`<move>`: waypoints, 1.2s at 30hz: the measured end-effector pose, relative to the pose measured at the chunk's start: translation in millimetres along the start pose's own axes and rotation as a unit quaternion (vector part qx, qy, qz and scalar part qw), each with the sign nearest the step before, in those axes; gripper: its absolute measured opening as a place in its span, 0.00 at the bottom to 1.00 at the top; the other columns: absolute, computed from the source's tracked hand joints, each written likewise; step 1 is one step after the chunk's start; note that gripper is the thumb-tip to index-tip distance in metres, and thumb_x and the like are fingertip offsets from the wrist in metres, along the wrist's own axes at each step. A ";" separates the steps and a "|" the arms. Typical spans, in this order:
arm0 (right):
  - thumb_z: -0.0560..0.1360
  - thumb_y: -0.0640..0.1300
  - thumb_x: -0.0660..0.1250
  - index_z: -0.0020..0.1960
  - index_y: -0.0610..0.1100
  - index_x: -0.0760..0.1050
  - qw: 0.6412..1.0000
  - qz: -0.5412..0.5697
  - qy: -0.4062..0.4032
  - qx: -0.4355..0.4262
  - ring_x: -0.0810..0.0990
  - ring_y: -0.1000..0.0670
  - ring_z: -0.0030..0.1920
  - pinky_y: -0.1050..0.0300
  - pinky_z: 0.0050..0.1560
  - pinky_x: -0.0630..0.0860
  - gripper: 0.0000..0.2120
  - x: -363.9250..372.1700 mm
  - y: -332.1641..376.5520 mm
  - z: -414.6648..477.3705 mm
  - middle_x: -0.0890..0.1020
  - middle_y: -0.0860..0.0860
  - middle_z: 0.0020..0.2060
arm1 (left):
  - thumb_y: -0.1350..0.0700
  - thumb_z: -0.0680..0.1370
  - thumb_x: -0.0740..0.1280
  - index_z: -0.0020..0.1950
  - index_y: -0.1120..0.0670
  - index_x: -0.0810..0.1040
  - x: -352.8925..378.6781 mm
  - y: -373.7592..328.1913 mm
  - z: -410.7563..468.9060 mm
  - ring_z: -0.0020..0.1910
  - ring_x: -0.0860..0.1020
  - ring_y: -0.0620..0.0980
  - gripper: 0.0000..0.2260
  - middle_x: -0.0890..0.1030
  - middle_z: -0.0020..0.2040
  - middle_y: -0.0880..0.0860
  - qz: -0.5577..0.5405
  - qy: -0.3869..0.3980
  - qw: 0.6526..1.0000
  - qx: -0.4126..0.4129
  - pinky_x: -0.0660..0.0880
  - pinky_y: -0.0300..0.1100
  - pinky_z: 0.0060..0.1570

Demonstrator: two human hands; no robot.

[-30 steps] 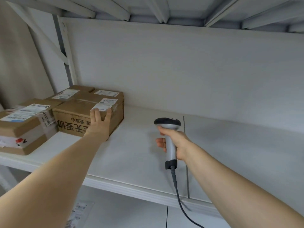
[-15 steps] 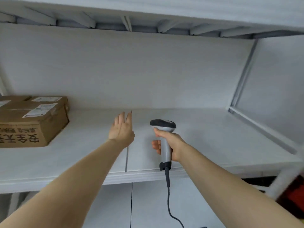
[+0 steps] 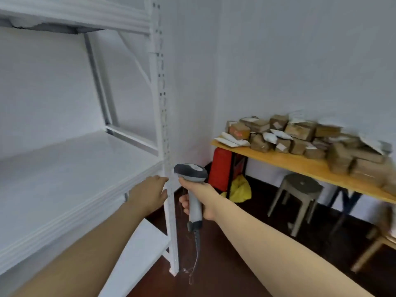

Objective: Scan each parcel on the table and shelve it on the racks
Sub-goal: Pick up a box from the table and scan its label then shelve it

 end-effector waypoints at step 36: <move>0.73 0.31 0.68 0.38 0.40 0.72 0.843 0.282 -0.456 -0.039 0.69 0.51 0.25 0.58 0.29 0.69 0.09 -681.1 120.1 81.0 0.73 0.47 0.26 | 0.50 0.81 0.58 0.73 0.54 0.66 162.1 -647.0 487.4 0.62 0.74 0.53 0.20 0.74 0.65 0.53 -0.092 0.111 0.913 0.382 0.73 0.46 0.56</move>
Point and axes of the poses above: each hand's wrist, its own z-axis towards the middle knuckle, its own x-axis out of the palm, y = z × x, the point moved 2 cm from there along z, towards the middle knuckle
